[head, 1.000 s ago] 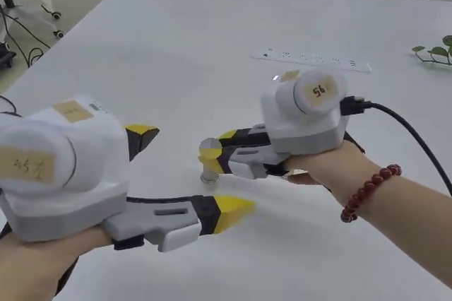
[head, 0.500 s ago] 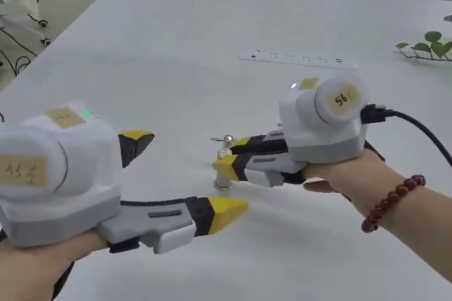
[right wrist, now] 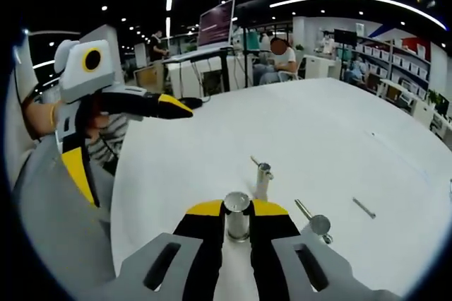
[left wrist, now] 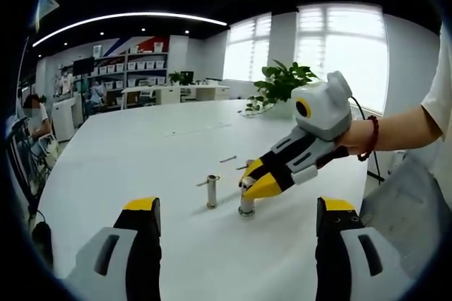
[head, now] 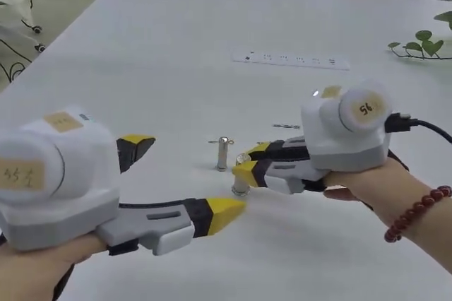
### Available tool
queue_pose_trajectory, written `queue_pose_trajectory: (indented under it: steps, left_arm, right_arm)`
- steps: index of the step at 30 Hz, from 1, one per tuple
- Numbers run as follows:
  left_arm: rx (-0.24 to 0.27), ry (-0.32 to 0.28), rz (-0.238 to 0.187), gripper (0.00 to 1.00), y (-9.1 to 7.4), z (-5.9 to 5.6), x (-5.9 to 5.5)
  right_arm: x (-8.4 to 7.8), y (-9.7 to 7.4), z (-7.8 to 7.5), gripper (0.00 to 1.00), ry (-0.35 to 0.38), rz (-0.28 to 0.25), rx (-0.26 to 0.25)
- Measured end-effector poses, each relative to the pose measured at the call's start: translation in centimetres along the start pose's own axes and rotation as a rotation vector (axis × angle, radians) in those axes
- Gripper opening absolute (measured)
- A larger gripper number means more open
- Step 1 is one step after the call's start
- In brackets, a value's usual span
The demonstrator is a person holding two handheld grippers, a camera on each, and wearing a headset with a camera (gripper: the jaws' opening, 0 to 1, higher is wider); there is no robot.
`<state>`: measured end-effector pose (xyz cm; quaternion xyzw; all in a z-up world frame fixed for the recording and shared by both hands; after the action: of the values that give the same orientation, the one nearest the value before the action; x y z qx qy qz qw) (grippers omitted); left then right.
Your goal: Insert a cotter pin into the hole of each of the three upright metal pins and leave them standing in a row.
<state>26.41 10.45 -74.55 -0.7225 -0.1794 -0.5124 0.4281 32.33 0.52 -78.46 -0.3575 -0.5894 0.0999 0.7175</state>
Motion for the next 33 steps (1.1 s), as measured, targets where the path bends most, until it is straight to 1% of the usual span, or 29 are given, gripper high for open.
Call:
queue_pose_trajectory:
  steps: [9,14,17,20,21,22,23,27,33]
  left_arm:
    - [-0.002,0.005,0.005,0.91,0.1,-0.2,0.0]
    - [-0.007,0.005,0.008,0.9,0.2,-0.3,-0.1]
    - [-0.006,0.007,0.013,0.9,0.2,-0.3,-0.1]
    - [-0.005,0.004,0.013,0.9,0.2,-0.2,-0.1]
    - [-0.004,0.004,0.014,0.9,0.2,-0.2,-0.1]
    - [-0.005,0.005,0.015,0.9,0.2,-0.2,-0.1]
    - [-0.006,0.005,0.015,0.9,0.2,-0.3,-0.1]
    - [-0.009,0.007,0.02,0.9,0.3,-0.3,-0.2]
    - [-0.008,0.01,0.025,0.9,0.2,-0.3,-0.3]
  right_arm:
    - [-1.2,-0.9,-0.6,0.13,0.017,0.0,-0.019]
    - [-1.6,-1.1,-0.7,0.13,0.022,0.0,-0.026]
    - [-2.0,-1.2,-0.8,0.13,0.013,0.008,-0.037]
    - [-2.6,-1.2,-0.8,0.13,0.035,0.009,-0.033]
    - [-2.4,-1.3,-0.8,0.13,0.035,-0.014,-0.035]
    - [-2.7,-1.4,-0.8,0.13,0.05,-0.003,-0.033]
    - [-2.6,-1.4,-0.8,0.13,0.059,-0.014,-0.036]
    - [-2.7,-1.3,-0.5,0.14,0.038,-0.01,-0.047]
    - [-2.8,-1.3,-0.1,0.14,0.012,-0.021,-0.062]
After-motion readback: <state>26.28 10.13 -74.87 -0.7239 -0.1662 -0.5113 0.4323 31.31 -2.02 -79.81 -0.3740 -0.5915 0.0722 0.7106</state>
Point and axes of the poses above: the centre of the closed fingertips' face, and the gripper's own axes: y roughly forward along the fingers, z roughly to its left, x roughly out of its top, the point moved 4 cm from there along -y, roughly backward along the fingers, and after that the axes turned 6 degrees about z, right-handed, at the moved point
